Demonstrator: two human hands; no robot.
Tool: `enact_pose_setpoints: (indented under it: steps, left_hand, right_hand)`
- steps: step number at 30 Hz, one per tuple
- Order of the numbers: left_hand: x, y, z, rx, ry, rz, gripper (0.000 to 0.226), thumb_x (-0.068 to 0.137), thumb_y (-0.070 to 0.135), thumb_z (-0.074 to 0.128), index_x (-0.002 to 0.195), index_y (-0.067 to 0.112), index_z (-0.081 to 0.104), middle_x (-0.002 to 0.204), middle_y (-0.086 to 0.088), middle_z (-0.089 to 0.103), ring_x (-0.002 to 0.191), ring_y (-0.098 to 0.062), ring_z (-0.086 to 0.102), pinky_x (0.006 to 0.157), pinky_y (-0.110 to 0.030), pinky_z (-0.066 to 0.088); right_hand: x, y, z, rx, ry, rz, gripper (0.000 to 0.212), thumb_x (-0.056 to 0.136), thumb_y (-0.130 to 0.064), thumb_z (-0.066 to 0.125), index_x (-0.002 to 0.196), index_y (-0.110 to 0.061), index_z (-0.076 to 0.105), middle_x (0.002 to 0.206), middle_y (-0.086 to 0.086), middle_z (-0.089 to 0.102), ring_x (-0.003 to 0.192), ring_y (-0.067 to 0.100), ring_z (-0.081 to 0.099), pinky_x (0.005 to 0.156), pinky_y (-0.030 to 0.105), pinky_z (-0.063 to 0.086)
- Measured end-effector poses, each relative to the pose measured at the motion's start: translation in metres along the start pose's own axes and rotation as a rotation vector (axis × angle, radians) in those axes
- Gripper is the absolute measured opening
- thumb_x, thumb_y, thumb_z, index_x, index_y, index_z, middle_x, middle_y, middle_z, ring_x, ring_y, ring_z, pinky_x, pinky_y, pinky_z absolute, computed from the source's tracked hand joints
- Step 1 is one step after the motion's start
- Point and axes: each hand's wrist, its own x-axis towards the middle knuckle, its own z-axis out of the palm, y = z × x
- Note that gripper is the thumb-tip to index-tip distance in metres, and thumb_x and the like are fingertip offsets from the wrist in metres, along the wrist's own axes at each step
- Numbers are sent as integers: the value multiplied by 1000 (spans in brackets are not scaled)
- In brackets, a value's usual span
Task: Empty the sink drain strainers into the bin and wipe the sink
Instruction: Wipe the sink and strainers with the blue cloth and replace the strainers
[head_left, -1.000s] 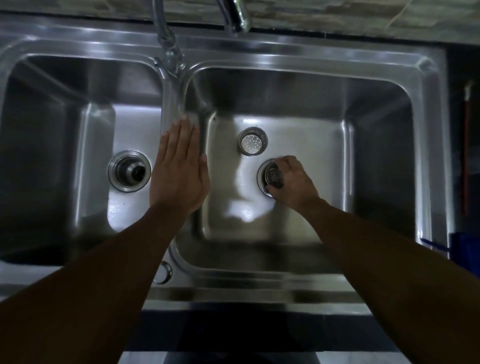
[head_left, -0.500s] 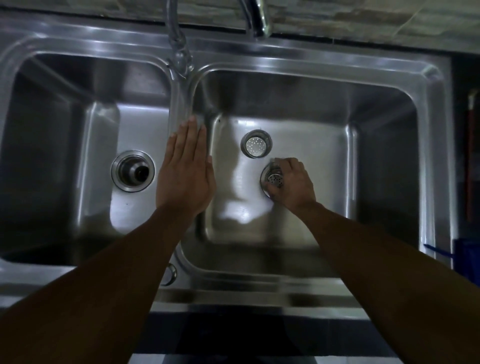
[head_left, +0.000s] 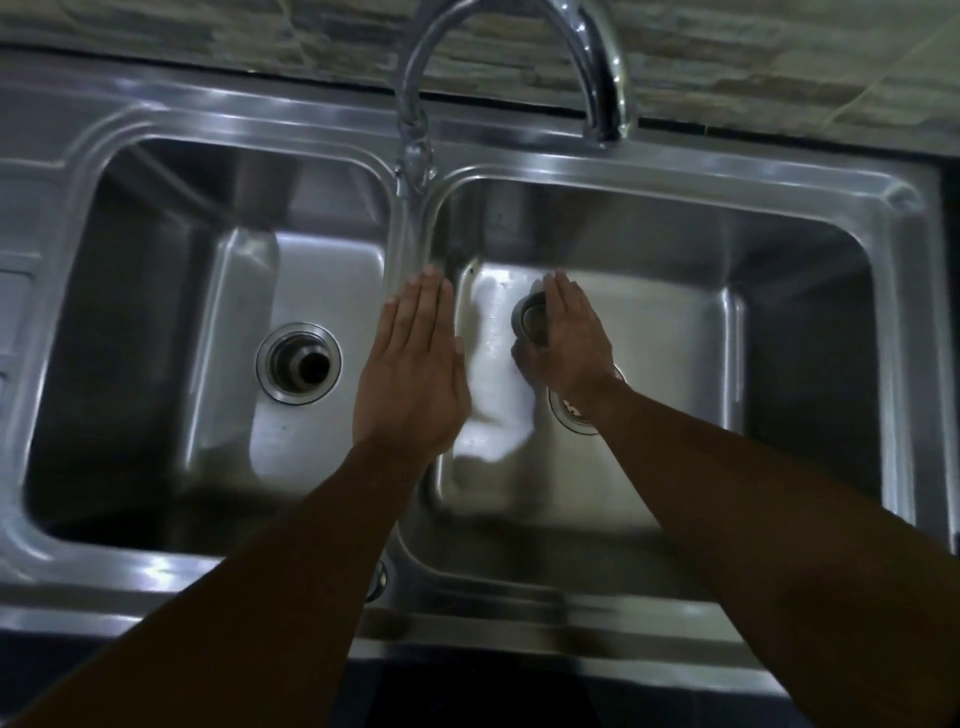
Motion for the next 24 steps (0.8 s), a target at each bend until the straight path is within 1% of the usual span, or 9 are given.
enact_pose_setpoints:
  steps: [2,4,10,12,14,17,19,21,24]
  left_hand:
    - [0,-1,3,3,6,-1,58,108,28,22,160,4,11,169,-15,6,157,-25,2,129,-42,7]
    - [0,-3,6,7,11,2,59,108,29,21,160,5,9,169,-14,5,157,-25,1,129,-42,7]
    - [0,-6,8,-43,17,11,59,106,30,18,160,5,11,169,-14,7,157,-25,4,129,-42,9]
    - [0,-6,3,-145,37,21,58,105,27,23,159,5,17,168,-13,13,157,-25,9,128,-42,11]
    - [-2,-8,-8,-357,53,14,56,105,22,30,158,7,25,167,-11,21,156,-23,15,128,-40,14]
    - [-12,-25,-28,-601,33,-6,54,105,19,32,158,11,28,166,-9,23,155,-21,17,127,-38,17]
    - [-25,-45,-40,-574,28,-21,52,105,16,36,157,12,31,165,-9,26,154,-22,20,127,-42,20]
    - [-41,-72,-54,-485,57,-62,51,103,10,42,153,8,39,162,-12,33,151,-27,29,125,-45,25]
    - [-63,-120,-74,-343,62,-131,53,98,19,41,150,5,43,159,-16,37,149,-32,33,124,-43,23]
  right_hand:
    - [3,0,0,4,3,-6,85,84,-35,76,152,-5,35,157,14,37,146,31,33,120,37,31]
    - [2,-1,-2,37,-10,11,86,78,-35,82,148,-6,42,151,12,44,141,30,38,116,35,35]
    - [-21,-10,-21,117,53,-22,86,73,-32,86,144,-2,48,145,13,49,136,30,41,114,32,34]
    - [-34,-17,-29,129,53,-40,86,73,-31,85,145,-1,47,146,14,47,137,31,38,114,26,29]
    - [-48,-27,-38,138,61,-56,88,72,-35,85,144,-1,48,146,14,47,136,30,38,111,19,22]
    - [-66,-51,-52,134,79,-110,87,69,-44,78,141,-4,52,143,11,50,132,26,39,112,19,25]
    - [-73,-69,-59,128,112,-161,79,72,-34,83,140,-5,54,141,9,52,130,25,42,115,30,34]
    - [-77,-92,-62,142,192,-228,72,73,-25,84,137,-5,57,137,10,56,125,27,48,111,35,41]
    - [-78,-134,-64,166,299,-325,70,75,-29,84,135,-3,59,133,10,59,120,23,51,108,25,42]
